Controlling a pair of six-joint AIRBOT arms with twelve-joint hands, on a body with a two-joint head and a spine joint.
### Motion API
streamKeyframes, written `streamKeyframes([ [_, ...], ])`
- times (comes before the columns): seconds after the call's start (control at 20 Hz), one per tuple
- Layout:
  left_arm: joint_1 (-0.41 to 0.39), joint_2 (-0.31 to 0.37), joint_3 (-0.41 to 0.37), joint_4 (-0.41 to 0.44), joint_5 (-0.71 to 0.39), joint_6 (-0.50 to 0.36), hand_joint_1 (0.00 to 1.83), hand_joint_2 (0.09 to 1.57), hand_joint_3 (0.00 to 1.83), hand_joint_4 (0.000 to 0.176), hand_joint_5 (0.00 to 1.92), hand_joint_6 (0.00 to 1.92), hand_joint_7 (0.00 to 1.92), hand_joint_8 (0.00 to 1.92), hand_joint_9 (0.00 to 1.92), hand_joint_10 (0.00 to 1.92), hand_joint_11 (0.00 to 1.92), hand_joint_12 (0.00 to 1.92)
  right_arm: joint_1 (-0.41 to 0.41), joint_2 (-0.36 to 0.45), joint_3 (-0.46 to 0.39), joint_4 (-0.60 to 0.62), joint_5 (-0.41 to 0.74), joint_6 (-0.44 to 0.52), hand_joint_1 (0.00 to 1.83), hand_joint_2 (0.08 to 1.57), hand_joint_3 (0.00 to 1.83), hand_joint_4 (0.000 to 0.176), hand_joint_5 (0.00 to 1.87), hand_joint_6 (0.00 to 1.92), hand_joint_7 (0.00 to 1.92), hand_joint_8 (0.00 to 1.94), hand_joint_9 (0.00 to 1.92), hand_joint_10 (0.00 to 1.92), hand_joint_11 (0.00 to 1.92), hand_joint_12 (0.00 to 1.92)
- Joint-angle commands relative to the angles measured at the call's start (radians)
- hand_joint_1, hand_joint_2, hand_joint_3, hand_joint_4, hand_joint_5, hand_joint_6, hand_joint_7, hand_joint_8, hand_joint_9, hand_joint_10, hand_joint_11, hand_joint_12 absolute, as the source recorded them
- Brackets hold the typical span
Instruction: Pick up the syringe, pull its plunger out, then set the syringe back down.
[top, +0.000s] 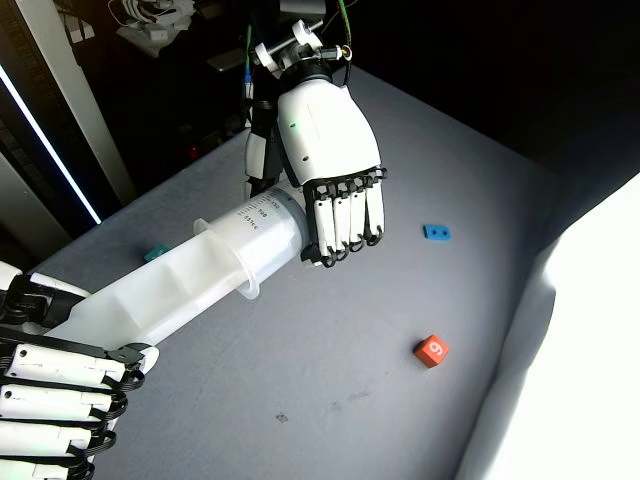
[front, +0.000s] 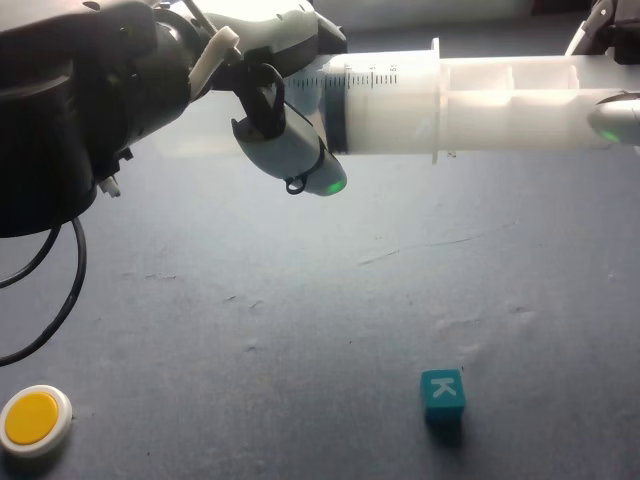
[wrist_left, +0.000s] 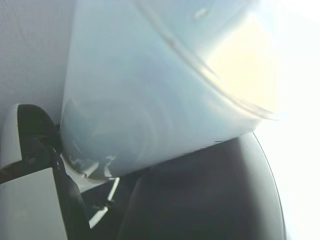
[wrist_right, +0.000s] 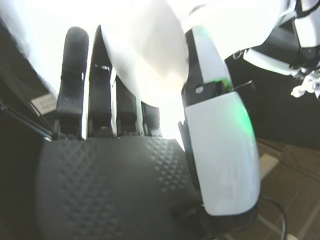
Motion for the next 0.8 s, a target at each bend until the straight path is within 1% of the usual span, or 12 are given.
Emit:
streamKeyframes([
  [0.0,-0.007,0.016,0.017,0.069,-0.086,0.014,1.11,1.29,0.0,0.019,0.65,1.48,0.68,1.49,0.55,1.26,0.33,1.59,0.004,0.018,0.004,-0.018,0.102,-0.012,1.3,1.3,0.0,0.0,0.73,1.3,0.54,1.61,0.54,1.7,0.3,1.5],
  [0.15,-0.006,0.016,0.016,0.069,-0.087,0.014,1.11,1.3,0.0,0.023,0.64,1.53,0.67,1.48,0.54,1.36,0.35,1.64,0.003,0.019,0.005,-0.019,0.108,-0.012,1.3,1.3,0.0,0.0,0.73,1.3,0.54,1.6,0.54,1.71,0.28,1.52],
  [0.2,-0.006,0.016,0.016,0.069,-0.088,0.014,1.11,1.29,0.0,0.021,0.67,1.47,0.67,1.51,0.54,1.33,0.35,1.63,0.003,0.019,0.005,-0.02,0.111,-0.012,1.3,1.3,0.0,0.0,0.73,1.32,0.55,1.59,0.54,1.69,0.29,1.51],
  [0.25,-0.006,0.016,0.016,0.069,-0.089,0.014,1.11,1.29,0.0,0.022,0.66,1.49,0.67,1.5,0.54,1.31,0.33,1.61,0.003,0.019,0.005,-0.025,0.115,-0.012,1.31,1.29,0.0,0.0,0.74,1.29,0.56,1.58,0.55,1.68,0.3,1.5],
  [0.3,-0.006,0.016,0.015,0.069,-0.09,0.014,1.11,1.3,0.0,0.015,0.64,1.56,0.67,1.46,0.53,1.29,0.32,1.58,0.003,0.019,0.005,-0.025,0.116,-0.012,1.3,1.3,0.0,0.0,0.74,1.3,0.54,1.6,0.54,1.7,0.29,1.5],
  [0.4,-0.006,0.016,0.013,0.069,-0.093,0.014,1.11,1.3,0.0,0.012,0.64,1.58,0.68,1.44,0.54,1.29,0.34,1.56,0.003,0.019,0.005,-0.026,0.116,-0.011,1.3,1.3,0.0,0.0,0.73,1.3,0.53,1.6,0.54,1.71,0.3,1.51],
  [0.5,-0.006,0.016,0.012,0.069,-0.093,0.014,1.11,1.3,0.0,0.021,0.65,1.55,0.67,1.47,0.54,1.32,0.35,1.58,0.003,0.019,0.005,-0.026,0.116,-0.011,1.31,1.29,0.0,0.0,0.74,1.28,0.56,1.58,0.55,1.7,0.29,1.5],
  [0.55,-0.006,0.016,0.012,0.069,-0.093,0.014,1.11,1.29,0.0,0.023,0.66,1.49,0.67,1.49,0.54,1.32,0.35,1.59,0.002,0.019,0.005,-0.026,0.115,-0.011,1.16,1.3,0.0,0.0,0.74,1.31,0.58,1.62,0.47,1.35,0.26,1.47],
  [0.6,-0.006,0.016,0.011,0.07,-0.093,0.014,1.12,1.29,0.0,0.011,0.66,1.43,0.69,1.52,0.56,1.31,0.36,1.6,0.001,0.019,0.005,-0.026,0.114,-0.011,1.13,1.3,0.0,0.0,0.73,1.33,0.58,1.63,0.47,1.23,0.25,1.46],
  [0.65,-0.006,0.016,0.011,0.07,-0.094,0.014,1.12,1.29,0.0,0.008,0.67,1.42,0.69,1.52,0.56,1.31,0.36,1.6,0.0,0.018,0.004,-0.026,0.109,-0.011,1.12,1.3,0.0,0.0,0.73,1.32,0.58,1.63,0.48,1.19,0.25,1.45],
  [0.7,-0.006,0.016,0.011,0.07,-0.094,0.014,1.12,1.28,0.0,0.018,0.67,1.45,0.69,1.49,0.56,1.29,0.35,1.61,-0.001,0.018,0.004,-0.027,0.109,-0.011,0.67,1.27,0.0,0.0,0.32,0.53,0.33,0.65,0.31,0.56,0.05,1.14],
  [0.75,-0.006,0.016,0.011,0.07,-0.095,0.014,1.12,1.29,0.0,0.02,0.66,1.46,0.68,1.5,0.55,1.28,0.34,1.61,-0.001,0.018,0.004,-0.027,0.109,-0.011,0.55,1.23,0.0,0.0,0.25,0.17,0.31,0.22,0.31,0.23,0.01,0.99],
])
